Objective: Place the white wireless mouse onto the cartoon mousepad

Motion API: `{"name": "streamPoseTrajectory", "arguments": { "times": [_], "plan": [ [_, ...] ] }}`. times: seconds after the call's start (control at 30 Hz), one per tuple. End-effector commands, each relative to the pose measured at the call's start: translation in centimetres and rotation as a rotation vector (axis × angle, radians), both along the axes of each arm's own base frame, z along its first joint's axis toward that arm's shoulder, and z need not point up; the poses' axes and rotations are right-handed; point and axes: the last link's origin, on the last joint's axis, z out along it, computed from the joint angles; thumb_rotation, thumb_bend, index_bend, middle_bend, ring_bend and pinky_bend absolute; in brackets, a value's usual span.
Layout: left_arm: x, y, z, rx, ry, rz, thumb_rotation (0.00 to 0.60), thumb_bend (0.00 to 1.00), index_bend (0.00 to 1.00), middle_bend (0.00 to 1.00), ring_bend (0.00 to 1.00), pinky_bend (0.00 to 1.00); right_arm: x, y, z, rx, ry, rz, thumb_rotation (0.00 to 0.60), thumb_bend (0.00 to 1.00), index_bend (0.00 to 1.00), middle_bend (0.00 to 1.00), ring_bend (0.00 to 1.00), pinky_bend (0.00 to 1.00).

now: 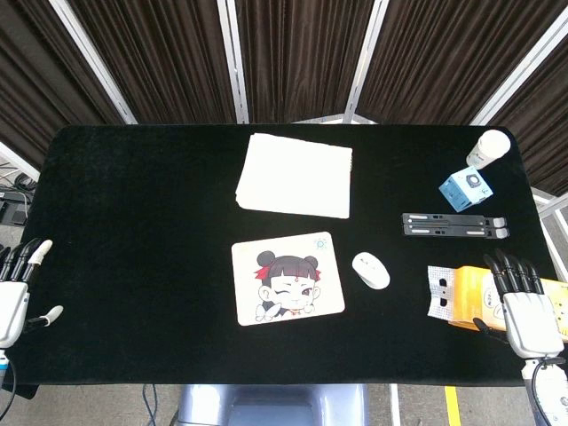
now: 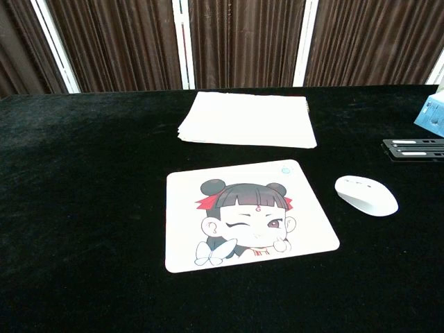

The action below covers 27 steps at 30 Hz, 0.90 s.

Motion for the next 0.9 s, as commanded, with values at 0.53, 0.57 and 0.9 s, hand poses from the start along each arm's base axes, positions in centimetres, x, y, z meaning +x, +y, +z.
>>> {"name": "streamPoseTrajectory", "arguments": {
  "times": [0.53,0.57,0.9],
  "plan": [
    [-0.05,0.16,-0.03,0.002,0.006,0.008,0.600,0.00,0.00,0.00,0.00,0.00,0.03,-0.07,-0.09,0.005,0.006,-0.002,0.600,0.08,0.00,0.00,0.00,0.00],
    [-0.07,0.16,-0.02,0.001,0.010,0.009,0.600,0.00,0.00,0.00,0.00,0.00,0.03,-0.08,-0.10,0.004,0.006,-0.002,0.600,0.08,0.00,0.00,0.00,0.00],
    [0.04,0.07,-0.01,0.001,0.019,0.009,0.600,0.00,0.00,0.00,0.00,0.00,-0.07,0.04,0.03,0.004,0.000,-0.006,0.600,0.08,0.00,0.00,0.00,0.00]
  ]
}}
